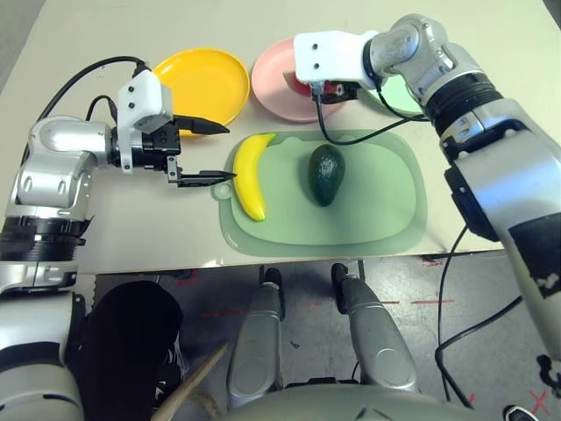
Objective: Place the fruits into color-matched plates.
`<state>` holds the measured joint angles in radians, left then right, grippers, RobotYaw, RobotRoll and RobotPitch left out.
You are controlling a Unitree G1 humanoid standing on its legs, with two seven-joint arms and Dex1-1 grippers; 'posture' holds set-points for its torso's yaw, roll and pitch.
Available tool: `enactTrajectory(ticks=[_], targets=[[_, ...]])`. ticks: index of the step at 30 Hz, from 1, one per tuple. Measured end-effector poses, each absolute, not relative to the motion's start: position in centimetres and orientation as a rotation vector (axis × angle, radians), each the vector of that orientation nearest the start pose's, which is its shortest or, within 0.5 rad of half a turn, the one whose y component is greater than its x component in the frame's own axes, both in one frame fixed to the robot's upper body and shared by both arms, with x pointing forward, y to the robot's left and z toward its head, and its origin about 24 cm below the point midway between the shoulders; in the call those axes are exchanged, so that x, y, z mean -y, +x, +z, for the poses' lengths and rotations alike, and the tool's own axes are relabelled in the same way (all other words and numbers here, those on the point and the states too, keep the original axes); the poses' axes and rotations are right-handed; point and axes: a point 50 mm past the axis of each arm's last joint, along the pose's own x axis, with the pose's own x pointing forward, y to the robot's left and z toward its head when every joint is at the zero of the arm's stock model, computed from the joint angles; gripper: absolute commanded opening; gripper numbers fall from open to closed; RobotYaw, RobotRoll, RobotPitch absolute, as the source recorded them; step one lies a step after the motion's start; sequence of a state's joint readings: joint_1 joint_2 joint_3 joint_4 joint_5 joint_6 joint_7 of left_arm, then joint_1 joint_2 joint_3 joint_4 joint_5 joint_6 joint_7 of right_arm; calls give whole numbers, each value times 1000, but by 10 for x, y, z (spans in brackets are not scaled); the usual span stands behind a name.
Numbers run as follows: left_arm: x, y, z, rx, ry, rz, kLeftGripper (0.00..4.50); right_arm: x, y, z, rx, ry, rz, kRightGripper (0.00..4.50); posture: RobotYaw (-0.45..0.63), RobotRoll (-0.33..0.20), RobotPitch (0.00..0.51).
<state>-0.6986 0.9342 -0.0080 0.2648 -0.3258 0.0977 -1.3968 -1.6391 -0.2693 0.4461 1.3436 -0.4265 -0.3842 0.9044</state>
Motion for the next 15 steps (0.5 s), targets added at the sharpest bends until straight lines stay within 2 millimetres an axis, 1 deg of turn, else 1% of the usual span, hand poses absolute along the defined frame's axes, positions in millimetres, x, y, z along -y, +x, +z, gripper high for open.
enactTrajectory(ticks=[4,10,12,15], targets=[[-254,303,238,-47,711,-1154,4500,56,400,296,101,-1372,1019,4458,-40,0,363],[-254,304,241,-36,724,-1159,4500,59,395,312,129,-1408,1056,4458,-46,0,364],[-255,303,242,-38,719,-1179,4500,62,390,319,150,-1464,1107,4458,-51,0,367],[-255,299,243,-24,677,-1257,4500,69,379,326,174,-1586,1221,4458,-60,0,368]])
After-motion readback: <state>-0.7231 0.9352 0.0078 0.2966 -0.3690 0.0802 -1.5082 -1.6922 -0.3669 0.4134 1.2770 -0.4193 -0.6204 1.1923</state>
